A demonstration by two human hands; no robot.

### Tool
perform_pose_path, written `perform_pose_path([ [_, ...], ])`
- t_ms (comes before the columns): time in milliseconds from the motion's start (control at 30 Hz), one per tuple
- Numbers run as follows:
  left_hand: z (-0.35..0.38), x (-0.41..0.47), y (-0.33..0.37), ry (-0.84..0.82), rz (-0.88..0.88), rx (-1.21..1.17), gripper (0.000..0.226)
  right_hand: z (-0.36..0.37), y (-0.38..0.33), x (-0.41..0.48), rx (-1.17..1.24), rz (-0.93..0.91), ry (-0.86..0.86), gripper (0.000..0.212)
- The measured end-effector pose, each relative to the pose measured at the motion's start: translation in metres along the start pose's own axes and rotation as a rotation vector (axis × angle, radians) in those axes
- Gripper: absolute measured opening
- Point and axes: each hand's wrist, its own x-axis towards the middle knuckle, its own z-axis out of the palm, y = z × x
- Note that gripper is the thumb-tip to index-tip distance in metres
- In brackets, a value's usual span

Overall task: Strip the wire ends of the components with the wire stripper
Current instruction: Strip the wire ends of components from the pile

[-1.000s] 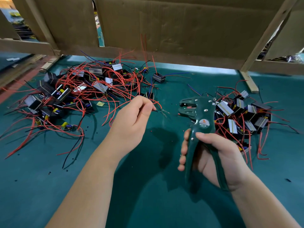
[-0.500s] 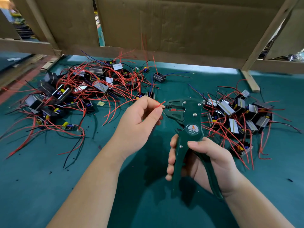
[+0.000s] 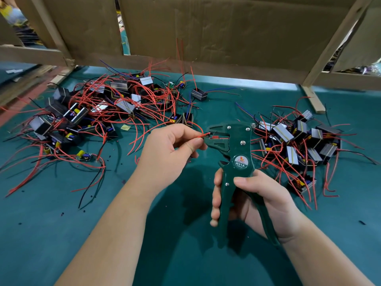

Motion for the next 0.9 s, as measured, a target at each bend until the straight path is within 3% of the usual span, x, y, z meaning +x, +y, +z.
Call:
perform_pose_path([
  [200, -0.002, 0.000, 0.002, -0.005, -0.020, 0.005, 0.019, -0.001, 0.002, 0.001, -0.032, 0.010, 0.048, 0.024],
  [767, 0.001, 0.000, 0.001, 0.031, -0.004, -0.011, 0.020, 0.004, 0.004, 0.002, 0.011, 0.021, 0.089, 0.023],
  [900, 0.002, 0.001, -0.004, 0.083, 0.023, -0.004, 0.021, 0.012, 0.010, 0.002, -0.017, 0.015, 0.186, 0.026],
])
